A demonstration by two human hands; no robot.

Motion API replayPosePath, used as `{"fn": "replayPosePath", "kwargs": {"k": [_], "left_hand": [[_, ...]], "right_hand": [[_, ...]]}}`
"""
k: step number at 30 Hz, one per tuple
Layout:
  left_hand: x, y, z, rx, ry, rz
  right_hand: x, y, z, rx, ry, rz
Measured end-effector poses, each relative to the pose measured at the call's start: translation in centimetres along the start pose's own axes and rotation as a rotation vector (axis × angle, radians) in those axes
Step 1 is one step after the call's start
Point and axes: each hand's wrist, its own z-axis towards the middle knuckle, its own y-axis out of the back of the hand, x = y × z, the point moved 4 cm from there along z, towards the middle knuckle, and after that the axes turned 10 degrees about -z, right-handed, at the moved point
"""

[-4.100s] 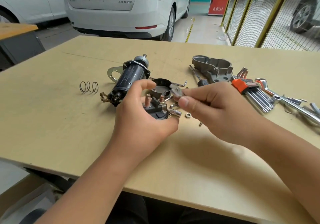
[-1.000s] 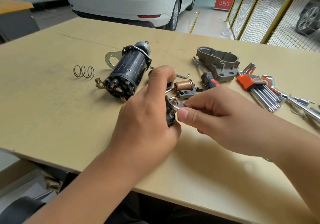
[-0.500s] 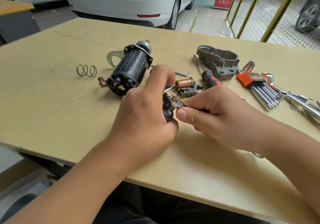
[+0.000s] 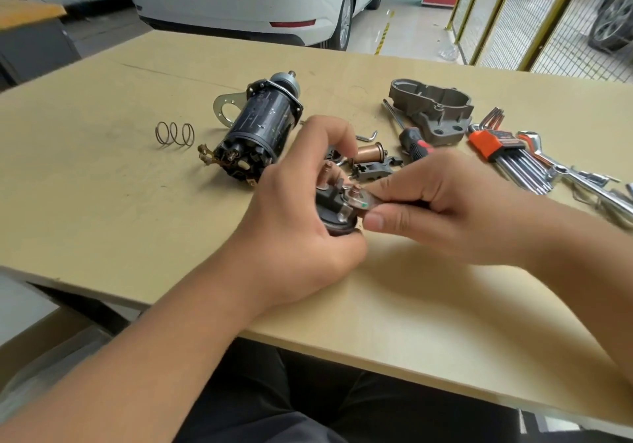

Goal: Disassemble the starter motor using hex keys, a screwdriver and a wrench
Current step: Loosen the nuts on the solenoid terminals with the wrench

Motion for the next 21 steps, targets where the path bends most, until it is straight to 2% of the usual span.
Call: {"fn": "replayPosePath", "kwargs": {"k": [2,5,9,12,16,21], "left_hand": [[-0.1,-0.1,0.0,-0.028,-0.029,0.072],[0.0,-0.4,0.2,-0.02,-0.003,0.019],[0.2,-0.5,0.3,-0.023,0.019,0.005],[0.4,-0.6,0.4,-0.017,0.055,-0.016],[0.4,-0.6,0.3,0.008,0.086,-0.038],[0.4,-1.0,0.3,0.049,0.101,-0.071]], "right_hand": [[-0.3,0.1,0.0,-0.012,-0.002,0.004],[-0.7,-0.1,-0.2,-0.015,-0.008,0.025],[-1.8,-0.4,-0.3,-0.034,-0.097,0.266],[-2.1,0.1,-0.4,-0.131,-0.106,0.341],[-2.8,1.3,-0.6,-0.322,-0.168,0.304],[-1.0,0.2,0.0,-0.331,-0.102,0.277]]}}
